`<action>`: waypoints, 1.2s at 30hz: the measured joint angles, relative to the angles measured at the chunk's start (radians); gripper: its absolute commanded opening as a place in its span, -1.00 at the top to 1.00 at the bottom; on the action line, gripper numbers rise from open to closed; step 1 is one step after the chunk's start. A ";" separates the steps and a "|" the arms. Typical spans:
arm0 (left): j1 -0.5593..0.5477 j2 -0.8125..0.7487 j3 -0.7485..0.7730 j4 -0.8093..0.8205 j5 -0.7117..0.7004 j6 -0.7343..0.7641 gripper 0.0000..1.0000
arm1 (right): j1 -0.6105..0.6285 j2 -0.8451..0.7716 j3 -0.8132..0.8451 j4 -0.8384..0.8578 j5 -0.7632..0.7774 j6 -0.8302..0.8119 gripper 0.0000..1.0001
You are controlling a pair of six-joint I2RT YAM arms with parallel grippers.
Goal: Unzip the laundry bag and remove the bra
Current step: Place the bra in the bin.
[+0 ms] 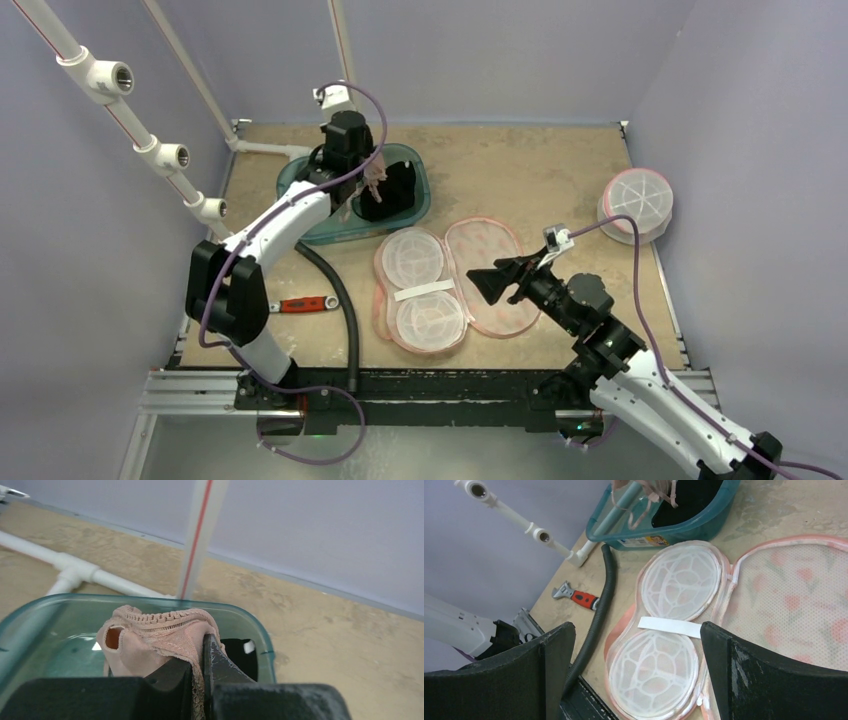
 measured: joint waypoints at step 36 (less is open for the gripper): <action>0.144 0.109 -0.107 -0.176 -0.004 -0.118 -0.20 | 0.000 0.024 -0.016 0.040 -0.025 -0.003 -0.95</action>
